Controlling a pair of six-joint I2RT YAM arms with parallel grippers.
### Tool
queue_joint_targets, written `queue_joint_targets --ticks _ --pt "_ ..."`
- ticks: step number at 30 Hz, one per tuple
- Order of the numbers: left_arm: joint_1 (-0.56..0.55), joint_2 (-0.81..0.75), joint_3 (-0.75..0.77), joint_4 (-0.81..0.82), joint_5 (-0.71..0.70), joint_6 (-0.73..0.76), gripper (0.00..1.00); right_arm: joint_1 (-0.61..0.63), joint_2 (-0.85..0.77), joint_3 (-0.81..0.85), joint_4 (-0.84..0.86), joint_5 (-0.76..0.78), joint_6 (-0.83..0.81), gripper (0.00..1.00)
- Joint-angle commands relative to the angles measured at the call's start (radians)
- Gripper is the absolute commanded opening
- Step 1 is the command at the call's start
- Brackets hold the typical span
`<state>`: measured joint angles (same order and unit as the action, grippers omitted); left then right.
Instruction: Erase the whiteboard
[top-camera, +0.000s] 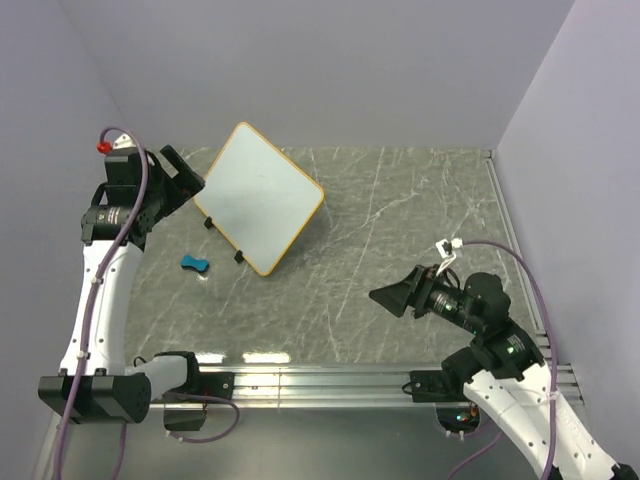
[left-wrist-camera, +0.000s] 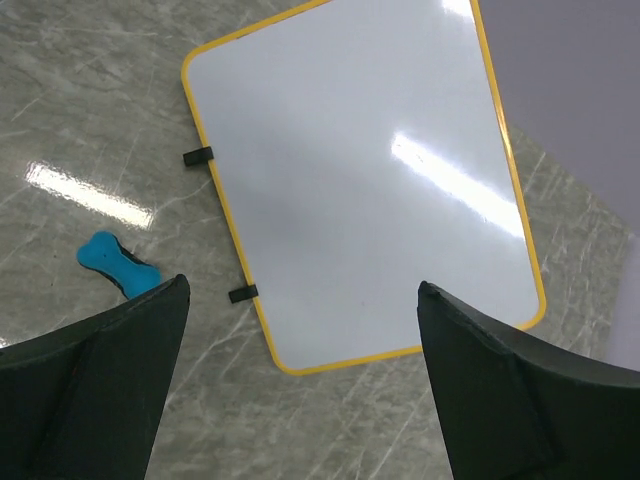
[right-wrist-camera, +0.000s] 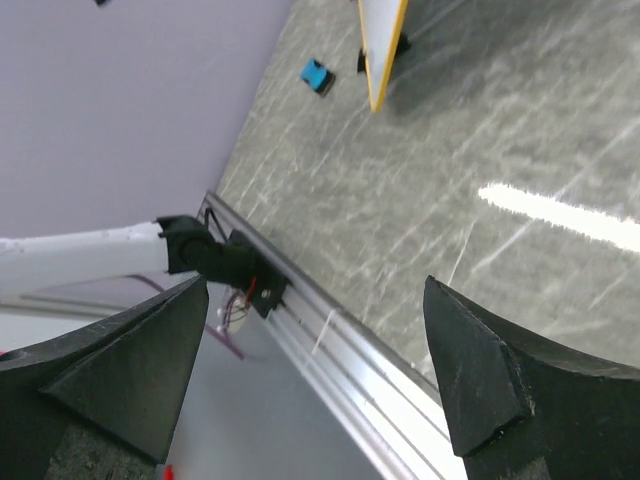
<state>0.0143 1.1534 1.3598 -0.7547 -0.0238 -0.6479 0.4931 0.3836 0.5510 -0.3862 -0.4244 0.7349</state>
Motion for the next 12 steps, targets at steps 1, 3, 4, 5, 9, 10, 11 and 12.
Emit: queue_joint_targets --ticks 1,3,4,5,9,10,11,12 --pt "-0.010 -0.009 0.085 -0.092 0.015 0.005 0.99 0.005 -0.058 -0.033 -0.029 -0.034 0.058 0.95" --pt "-0.010 -0.008 0.117 -0.120 0.005 0.010 0.99 0.004 -0.092 -0.042 -0.042 -0.031 0.069 0.95" --pt "-0.008 -0.011 0.124 -0.129 0.010 0.011 0.99 0.005 -0.107 -0.040 -0.048 -0.028 0.072 0.95" --pt "-0.010 -0.014 0.125 -0.132 0.015 0.017 0.99 0.005 -0.114 -0.039 -0.063 -0.025 0.070 0.95" --pt "-0.043 -0.032 0.128 -0.147 0.013 0.027 0.99 0.005 -0.150 -0.033 -0.100 -0.020 0.075 0.95" --pt "-0.048 -0.038 0.130 -0.149 0.009 0.030 0.99 0.005 -0.158 -0.033 -0.108 -0.020 0.075 0.95" --pt "-0.060 -0.043 0.130 -0.147 -0.008 0.037 0.99 0.004 -0.172 -0.034 -0.120 -0.020 0.077 0.95" --pt "-0.062 -0.052 0.131 -0.150 -0.019 0.040 0.99 0.005 -0.179 -0.037 -0.125 -0.025 0.083 0.95"
